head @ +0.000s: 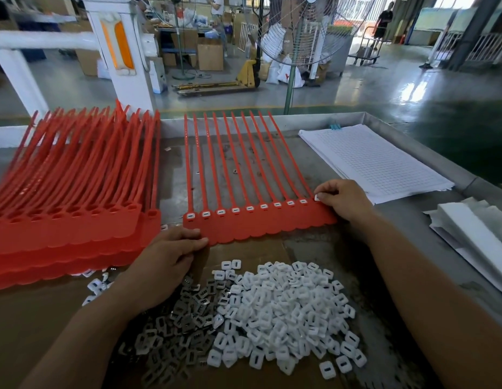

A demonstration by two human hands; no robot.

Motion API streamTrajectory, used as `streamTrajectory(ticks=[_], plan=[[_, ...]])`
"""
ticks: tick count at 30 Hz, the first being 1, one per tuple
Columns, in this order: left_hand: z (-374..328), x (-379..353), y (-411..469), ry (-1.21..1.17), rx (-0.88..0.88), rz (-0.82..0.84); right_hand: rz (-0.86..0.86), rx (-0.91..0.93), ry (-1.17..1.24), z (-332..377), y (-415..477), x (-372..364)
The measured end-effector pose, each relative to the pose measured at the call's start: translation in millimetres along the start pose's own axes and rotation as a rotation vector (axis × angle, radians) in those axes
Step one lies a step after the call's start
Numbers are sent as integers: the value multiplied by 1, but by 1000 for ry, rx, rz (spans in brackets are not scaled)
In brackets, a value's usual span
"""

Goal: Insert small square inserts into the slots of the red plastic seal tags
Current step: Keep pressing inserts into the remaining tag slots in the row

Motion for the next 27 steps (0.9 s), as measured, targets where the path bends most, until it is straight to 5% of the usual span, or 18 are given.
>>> streamTrajectory(ticks=[13, 27], plan=[[1, 1, -2, -13, 11, -8, 72, -3, -44, 0, 8, -3], [1, 1, 0, 11, 5, 6, 67, -276, -3, 6, 25, 0]])
Point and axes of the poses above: each hand's wrist, its own y-axis towards the middle knuckle, its own x-axis out of the back of the hand, z = x × y, the point moved 2 cm from there along y, towards the middle knuckle, and after that the axes turned 3 degrees about x, right-handed, at the moved point
